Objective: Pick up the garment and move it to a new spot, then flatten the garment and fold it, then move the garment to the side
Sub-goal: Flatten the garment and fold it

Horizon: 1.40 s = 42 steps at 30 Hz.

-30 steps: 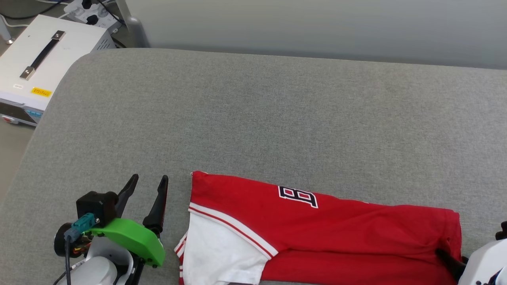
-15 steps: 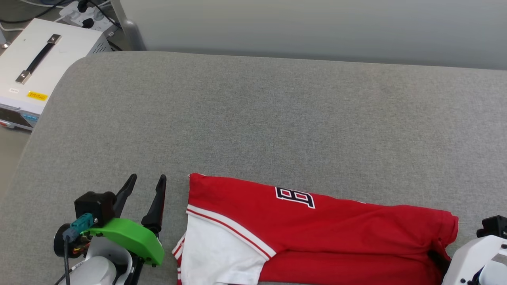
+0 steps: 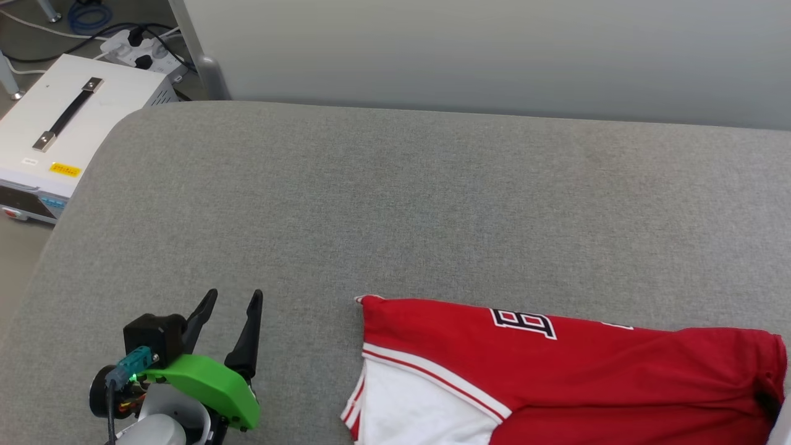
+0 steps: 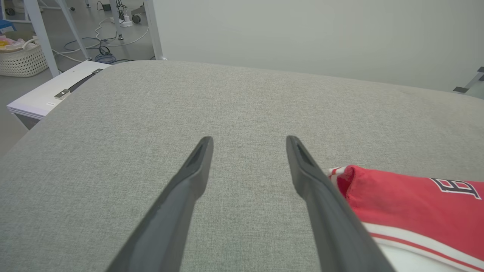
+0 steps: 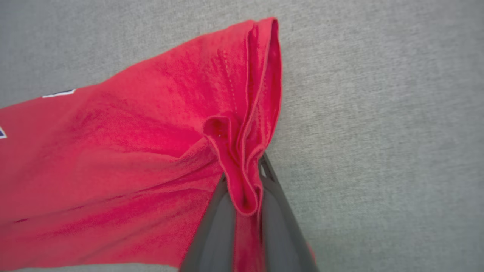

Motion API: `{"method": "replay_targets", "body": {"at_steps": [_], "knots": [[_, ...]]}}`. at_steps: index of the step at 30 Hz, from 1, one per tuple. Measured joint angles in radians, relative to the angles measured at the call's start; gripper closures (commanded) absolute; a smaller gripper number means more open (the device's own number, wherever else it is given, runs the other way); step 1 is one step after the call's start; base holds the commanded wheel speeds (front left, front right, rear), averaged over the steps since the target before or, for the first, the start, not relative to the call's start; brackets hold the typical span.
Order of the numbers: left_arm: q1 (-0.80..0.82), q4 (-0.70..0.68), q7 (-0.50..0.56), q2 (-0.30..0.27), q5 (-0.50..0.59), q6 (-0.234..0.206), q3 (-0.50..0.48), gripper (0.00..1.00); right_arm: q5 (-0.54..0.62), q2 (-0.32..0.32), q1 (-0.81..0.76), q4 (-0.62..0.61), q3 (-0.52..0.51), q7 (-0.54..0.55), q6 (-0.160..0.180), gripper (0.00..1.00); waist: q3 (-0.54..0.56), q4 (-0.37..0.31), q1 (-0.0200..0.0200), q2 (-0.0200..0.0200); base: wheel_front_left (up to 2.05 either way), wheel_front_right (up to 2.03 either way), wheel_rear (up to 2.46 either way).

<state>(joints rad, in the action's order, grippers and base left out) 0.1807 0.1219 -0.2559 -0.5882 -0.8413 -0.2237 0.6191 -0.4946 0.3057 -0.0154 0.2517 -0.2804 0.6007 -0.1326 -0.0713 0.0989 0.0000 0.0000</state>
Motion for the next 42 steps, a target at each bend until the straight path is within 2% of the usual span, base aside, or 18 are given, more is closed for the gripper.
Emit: {"method": "replay_targets", "body": {"at_steps": [7, 16, 24, 28, 32, 34, 39, 42], "knots": [[-0.01, 0.003, 0.0, 0.008, 0.0, 0.001, 0.01, 0.0, 0.038, 0.047, 0.003, 0.03, -0.053, -0.017, 0.0, 1.0, 0.025, -0.007, 0.0, 0.0, 0.0, 0.0, 0.0], [-0.03, 0.013, 0.0, 0.012, -0.001, 0.004, 0.018, 0.0, 0.014, 0.035, -0.03, -0.088, 0.017, 0.015, 0.001, 1.0, 0.068, -0.011, 0.0, 0.0, 0.0, 0.0, 0.0], [-0.055, 0.012, 0.0, 0.015, -0.005, 0.004, 0.017, 0.0, -0.026, -0.035, -0.109, -0.284, 0.076, 0.108, 0.001, 1.0, 0.125, -0.006, 0.0, 0.0, 0.0, 0.0, 0.0], [-0.066, 0.009, 0.0, 0.016, -0.009, 0.004, 0.016, 0.0, -0.041, -0.096, -0.129, -0.362, 0.118, 0.155, 0.001, 1.0, 0.148, 0.006, -0.0001, 0.0, 0.0, 0.0, 0.0], [-0.078, 0.007, 0.0, 0.017, -0.011, 0.0, 0.008, 0.0, -0.066, -0.195, -0.131, -0.389, 0.134, 0.2, 0.001, 1.0, 0.164, 0.022, 0.0, 0.0, 0.0, 0.0, 0.0], [-0.082, 0.005, 0.0, 0.017, -0.013, -0.001, 0.004, 0.0, -0.068, -0.221, -0.131, -0.393, 0.153, 0.21, 0.001, 1.0, 0.169, 0.031, -0.0001, 0.0, 0.0, 0.0, 0.0], [-0.083, -0.001, 0.0, 0.016, -0.014, -0.001, -0.007, 0.0, -0.107, -0.252, -0.122, -0.376, 0.209, 0.195, 0.001, 1.0, 0.172, 0.055, 0.0, 0.0, 0.0, 0.0, 0.0], [-0.083, -0.002, 0.0, 0.015, -0.018, -0.001, -0.013, 0.0, -0.198, -0.252, -0.111, -0.327, 0.267, 0.142, 0.001, 1.0, 0.172, 0.067, 0.0, 0.0, 0.0, 0.0, 0.0]]}}
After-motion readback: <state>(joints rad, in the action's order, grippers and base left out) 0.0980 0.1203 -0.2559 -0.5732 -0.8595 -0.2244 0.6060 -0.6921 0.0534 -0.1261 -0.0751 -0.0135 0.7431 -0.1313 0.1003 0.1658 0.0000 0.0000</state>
